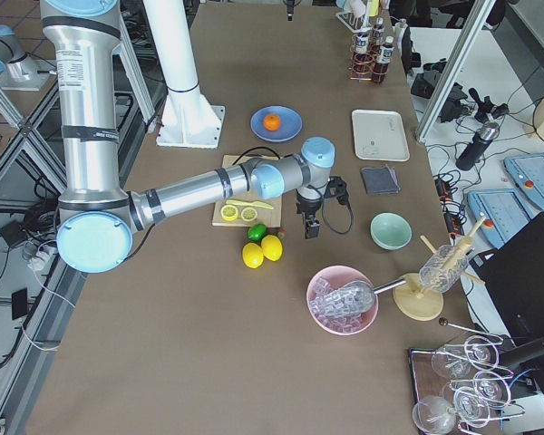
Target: Pick orange to plate
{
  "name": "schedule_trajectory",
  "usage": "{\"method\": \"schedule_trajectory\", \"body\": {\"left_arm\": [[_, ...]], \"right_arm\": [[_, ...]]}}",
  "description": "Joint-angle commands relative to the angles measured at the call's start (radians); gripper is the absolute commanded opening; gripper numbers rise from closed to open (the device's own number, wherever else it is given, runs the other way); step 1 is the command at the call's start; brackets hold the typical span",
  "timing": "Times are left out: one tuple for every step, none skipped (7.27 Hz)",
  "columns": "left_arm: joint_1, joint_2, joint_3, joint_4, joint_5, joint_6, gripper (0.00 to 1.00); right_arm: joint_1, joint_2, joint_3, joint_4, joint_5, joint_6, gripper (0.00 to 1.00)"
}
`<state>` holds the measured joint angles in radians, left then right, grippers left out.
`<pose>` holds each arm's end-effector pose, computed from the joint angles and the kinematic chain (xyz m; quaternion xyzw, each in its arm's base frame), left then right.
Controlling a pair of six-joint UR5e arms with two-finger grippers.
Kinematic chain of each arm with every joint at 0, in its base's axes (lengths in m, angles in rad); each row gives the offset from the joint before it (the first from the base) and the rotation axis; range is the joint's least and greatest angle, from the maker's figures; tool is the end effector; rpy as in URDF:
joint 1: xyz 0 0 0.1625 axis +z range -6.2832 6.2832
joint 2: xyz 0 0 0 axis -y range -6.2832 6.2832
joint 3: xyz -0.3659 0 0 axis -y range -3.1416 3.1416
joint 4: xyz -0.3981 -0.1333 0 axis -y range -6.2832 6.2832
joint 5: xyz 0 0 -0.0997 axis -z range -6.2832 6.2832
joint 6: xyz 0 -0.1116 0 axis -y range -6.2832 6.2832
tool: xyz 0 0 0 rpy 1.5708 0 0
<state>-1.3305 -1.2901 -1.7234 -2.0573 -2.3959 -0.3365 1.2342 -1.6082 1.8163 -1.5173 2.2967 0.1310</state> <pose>0.0485 -0.4137 0.6009 0.0443 0.4247 0.0280 0.9038 -0.1072 -0.4856 0.5007 0.0371 -0.3707 -0.1412 0.9172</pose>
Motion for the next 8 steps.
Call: {"method": "schedule_trajectory", "body": {"left_arm": [[-0.097, 0.006, 0.073, 0.0, -0.003, 0.175, 0.97], [-0.101, 0.006, 0.07, 0.002, -0.002, 0.185, 0.97], [-0.101, -0.004, 0.059, 0.058, -0.003, 0.182, 0.97], [-0.102, -0.018, 0.035, 0.165, 0.001, 0.185, 0.97], [-0.107, -0.023, 0.03, 0.177, 0.003, 0.186, 0.97], [-0.127, -0.023, 0.024, 0.174, 0.006, 0.188, 0.97], [-0.128, -0.026, 0.021, 0.172, 0.001, 0.188, 0.97], [-0.128, -0.023, -0.007, 0.161, 0.003, 0.188, 0.97]], "right_arm": [[0.158, -0.08, -0.084, 0.003, 0.046, -0.23, 1.0], [0.189, -0.085, -0.127, 0.005, 0.049, -0.298, 1.0], [0.206, -0.09, -0.133, 0.005, 0.047, -0.313, 1.0], [0.214, -0.101, -0.134, 0.005, 0.043, -0.315, 1.0], [0.218, -0.104, -0.134, 0.006, 0.043, -0.315, 1.0], [0.219, -0.104, -0.131, 0.006, 0.043, -0.314, 1.0], [0.219, -0.105, -0.134, 0.006, 0.043, -0.312, 1.0], [0.219, -0.105, -0.135, 0.006, 0.041, -0.312, 1.0]]}}
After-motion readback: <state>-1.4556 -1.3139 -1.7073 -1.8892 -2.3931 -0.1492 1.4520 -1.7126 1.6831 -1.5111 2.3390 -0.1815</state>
